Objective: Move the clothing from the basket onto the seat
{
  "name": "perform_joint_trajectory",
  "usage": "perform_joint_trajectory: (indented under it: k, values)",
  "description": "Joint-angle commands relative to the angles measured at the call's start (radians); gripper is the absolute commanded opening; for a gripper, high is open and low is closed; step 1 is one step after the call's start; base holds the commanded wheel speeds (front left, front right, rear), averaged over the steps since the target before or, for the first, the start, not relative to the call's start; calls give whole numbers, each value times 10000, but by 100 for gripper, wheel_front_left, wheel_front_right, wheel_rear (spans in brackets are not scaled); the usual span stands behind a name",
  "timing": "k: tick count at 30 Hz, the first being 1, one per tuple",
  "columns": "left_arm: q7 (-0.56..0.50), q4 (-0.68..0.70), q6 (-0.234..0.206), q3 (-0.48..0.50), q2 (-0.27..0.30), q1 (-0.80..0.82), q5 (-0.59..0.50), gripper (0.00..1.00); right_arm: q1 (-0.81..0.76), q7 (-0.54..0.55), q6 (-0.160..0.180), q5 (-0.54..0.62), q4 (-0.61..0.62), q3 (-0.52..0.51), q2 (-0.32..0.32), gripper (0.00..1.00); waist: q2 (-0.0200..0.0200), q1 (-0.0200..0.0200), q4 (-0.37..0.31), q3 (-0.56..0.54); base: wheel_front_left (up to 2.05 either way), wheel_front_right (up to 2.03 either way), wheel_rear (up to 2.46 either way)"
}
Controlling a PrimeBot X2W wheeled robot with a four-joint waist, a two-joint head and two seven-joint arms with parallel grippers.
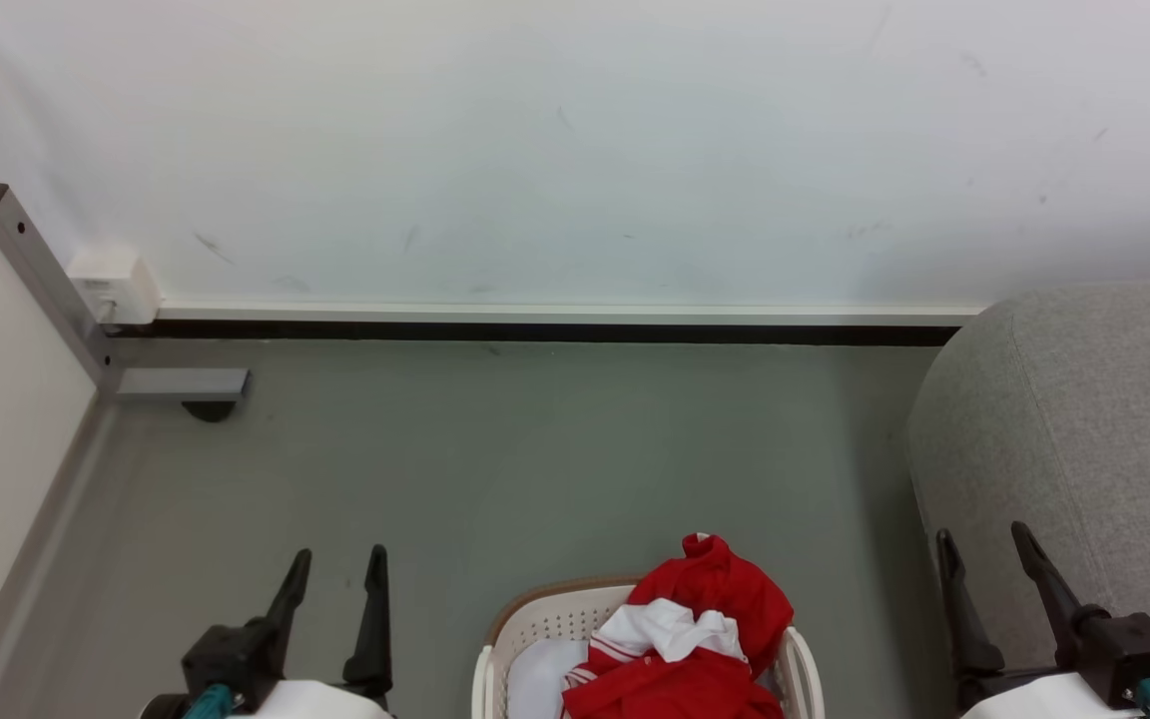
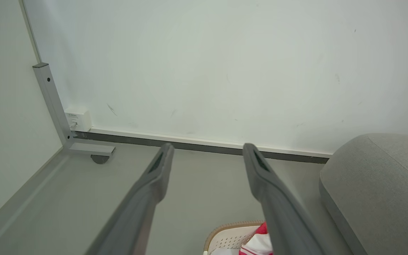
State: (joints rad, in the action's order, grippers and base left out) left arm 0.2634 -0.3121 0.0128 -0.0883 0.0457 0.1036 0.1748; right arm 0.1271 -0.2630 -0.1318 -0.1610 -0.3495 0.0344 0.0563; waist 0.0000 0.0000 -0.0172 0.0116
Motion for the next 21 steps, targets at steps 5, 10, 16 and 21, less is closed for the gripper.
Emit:
perform_joint_trajectory:
  k: [5,10,16,21]
  values:
    - [16,-85,42,68,82,75,13,100,95,-15,21,-368,-95,-58,-11,100,0,0,-3,0,0,0,0]
    - [16,-93,37,51,80,24,121,100,79,-15,21,-413,-163,-82,-10,100,0,0,-13,-10,0,0,0]
    - [16,-120,21,1,80,47,212,100,131,-15,21,-472,-221,-47,-13,100,0,0,-24,9,0,0,0]
    - [16,-65,-7,-6,81,135,218,100,196,-15,21,-491,-210,-20,-2,100,0,0,-62,144,0,0,0]
